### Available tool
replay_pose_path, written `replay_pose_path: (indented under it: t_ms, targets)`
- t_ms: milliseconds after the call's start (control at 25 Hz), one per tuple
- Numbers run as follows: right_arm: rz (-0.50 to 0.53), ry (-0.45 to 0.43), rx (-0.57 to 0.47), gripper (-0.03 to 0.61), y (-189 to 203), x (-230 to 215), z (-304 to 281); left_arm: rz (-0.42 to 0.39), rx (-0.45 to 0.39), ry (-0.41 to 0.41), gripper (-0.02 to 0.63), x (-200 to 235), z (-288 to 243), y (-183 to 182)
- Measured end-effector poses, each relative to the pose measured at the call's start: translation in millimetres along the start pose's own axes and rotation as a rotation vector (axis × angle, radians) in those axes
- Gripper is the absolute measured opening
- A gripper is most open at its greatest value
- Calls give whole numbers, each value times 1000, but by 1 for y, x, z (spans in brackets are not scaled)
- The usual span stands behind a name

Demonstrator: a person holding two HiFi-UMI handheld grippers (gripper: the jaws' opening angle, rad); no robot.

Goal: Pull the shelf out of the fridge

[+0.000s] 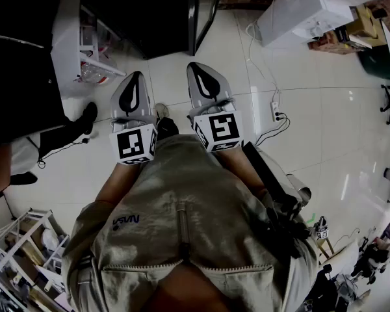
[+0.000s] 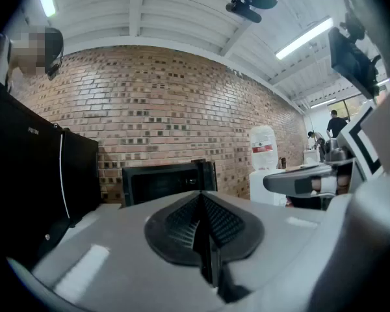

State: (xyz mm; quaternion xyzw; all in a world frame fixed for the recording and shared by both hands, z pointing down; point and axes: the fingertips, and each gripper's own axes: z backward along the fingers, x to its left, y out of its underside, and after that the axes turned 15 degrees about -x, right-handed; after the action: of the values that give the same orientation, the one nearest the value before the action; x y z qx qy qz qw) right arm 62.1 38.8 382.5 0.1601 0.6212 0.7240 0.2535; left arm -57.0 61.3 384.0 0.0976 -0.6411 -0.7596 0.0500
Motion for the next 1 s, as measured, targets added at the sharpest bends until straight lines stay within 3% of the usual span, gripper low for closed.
replay_pose_path:
  t_ms: [400, 760, 1000]
  targets:
    - [31, 102, -11, 2, 6, 35, -106, -33, -46, 132, 6, 98, -52, -5]
    - [53, 143, 26, 2, 27, 26, -177, -36, -16, 134, 6, 147, -99, 21]
    - [-31, 170, 44, 3, 58, 1, -229, -58, 13, 130, 6, 163, -143, 47]
